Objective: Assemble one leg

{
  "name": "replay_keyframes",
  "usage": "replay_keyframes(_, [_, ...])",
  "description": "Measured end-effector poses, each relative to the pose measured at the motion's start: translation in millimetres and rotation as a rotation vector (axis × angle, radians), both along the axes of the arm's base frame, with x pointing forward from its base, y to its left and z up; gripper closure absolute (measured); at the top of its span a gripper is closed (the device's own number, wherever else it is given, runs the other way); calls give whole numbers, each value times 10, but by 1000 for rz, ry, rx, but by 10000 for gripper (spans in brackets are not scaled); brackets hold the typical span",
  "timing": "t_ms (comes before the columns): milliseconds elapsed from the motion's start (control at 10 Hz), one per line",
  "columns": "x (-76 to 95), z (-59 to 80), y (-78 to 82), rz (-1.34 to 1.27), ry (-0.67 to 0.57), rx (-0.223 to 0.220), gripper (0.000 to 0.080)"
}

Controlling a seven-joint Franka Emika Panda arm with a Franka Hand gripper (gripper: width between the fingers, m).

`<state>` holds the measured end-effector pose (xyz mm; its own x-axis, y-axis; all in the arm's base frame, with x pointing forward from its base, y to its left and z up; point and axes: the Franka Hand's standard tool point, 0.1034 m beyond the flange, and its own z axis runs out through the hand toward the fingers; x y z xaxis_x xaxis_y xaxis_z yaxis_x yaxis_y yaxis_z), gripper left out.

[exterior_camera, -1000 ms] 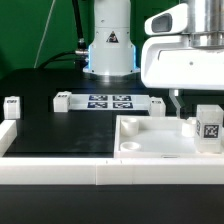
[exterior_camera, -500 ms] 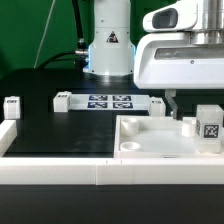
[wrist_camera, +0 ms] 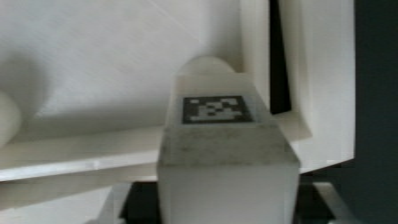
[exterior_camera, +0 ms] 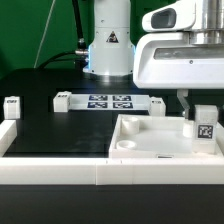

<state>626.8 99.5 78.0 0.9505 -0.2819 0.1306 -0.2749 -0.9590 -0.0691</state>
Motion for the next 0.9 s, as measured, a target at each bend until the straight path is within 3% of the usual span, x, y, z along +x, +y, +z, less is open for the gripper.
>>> replay_keyframes(600, [-60,-6,-288,-530,1,32,495])
replay_keyframes(900, [-71,-9,-351,-591,-1,29,484])
